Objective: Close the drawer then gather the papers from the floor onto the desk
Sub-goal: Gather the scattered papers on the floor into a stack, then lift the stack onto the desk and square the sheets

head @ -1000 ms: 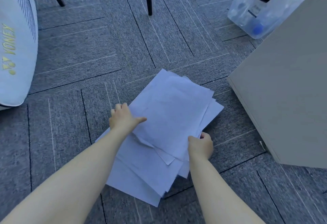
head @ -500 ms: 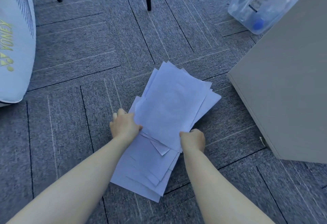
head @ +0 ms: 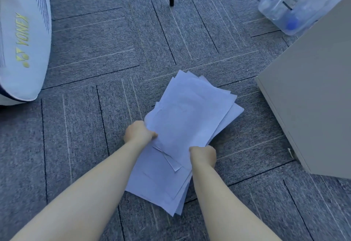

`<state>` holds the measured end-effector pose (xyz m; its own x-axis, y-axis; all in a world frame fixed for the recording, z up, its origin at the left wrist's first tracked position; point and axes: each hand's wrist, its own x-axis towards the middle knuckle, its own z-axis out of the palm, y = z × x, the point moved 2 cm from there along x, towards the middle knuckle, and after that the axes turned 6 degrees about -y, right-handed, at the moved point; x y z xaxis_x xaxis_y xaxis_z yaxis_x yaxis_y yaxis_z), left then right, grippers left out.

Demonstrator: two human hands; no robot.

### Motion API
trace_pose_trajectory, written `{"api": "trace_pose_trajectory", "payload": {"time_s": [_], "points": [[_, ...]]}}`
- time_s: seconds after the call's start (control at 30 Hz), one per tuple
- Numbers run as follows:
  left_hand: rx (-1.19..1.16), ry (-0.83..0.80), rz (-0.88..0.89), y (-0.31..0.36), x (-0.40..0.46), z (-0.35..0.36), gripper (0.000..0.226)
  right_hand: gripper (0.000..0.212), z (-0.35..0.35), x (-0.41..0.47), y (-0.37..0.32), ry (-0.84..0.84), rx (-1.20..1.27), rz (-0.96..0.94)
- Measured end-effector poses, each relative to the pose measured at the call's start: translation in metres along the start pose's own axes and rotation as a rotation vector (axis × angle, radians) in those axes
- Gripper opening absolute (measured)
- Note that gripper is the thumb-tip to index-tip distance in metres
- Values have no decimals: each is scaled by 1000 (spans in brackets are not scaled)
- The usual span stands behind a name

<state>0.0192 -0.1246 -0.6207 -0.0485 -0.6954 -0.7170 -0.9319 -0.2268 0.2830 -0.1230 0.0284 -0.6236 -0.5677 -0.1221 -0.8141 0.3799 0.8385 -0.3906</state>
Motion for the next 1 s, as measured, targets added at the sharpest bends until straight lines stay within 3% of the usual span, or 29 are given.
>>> {"api": "trace_pose_trajectory", "payload": {"time_s": [0.03,0.13,0.27,0.5,0.63,0.7,0.73,0.87,1.0], "points": [[-17,-37,-12,-1,0,1,30,5,0,-3,0,-5,1,-10],[-158,-106,42,-5,-11,-2,24,9,0,-14,-1,-60,128,-100],[-434,-58,178,2,-59,-33,27,20,-26,-58,-28,-160,273,-251],[-785,65,385,107,-234,-176,29,33,-165,-234,-163,-136,340,-602],[-898,72,586,205,-361,-276,34,47,-277,-369,-254,-56,428,-784],[-920,54,682,259,-428,-323,35,34,-339,-435,-291,-10,464,-874],[-922,37,727,285,-460,-343,34,38,-371,-466,-306,33,472,-907],[-885,-99,896,389,-584,-396,32,44,-494,-566,-344,294,541,-952],[-861,-261,1044,483,-686,-402,41,50,-610,-626,-347,582,591,-918]]}}
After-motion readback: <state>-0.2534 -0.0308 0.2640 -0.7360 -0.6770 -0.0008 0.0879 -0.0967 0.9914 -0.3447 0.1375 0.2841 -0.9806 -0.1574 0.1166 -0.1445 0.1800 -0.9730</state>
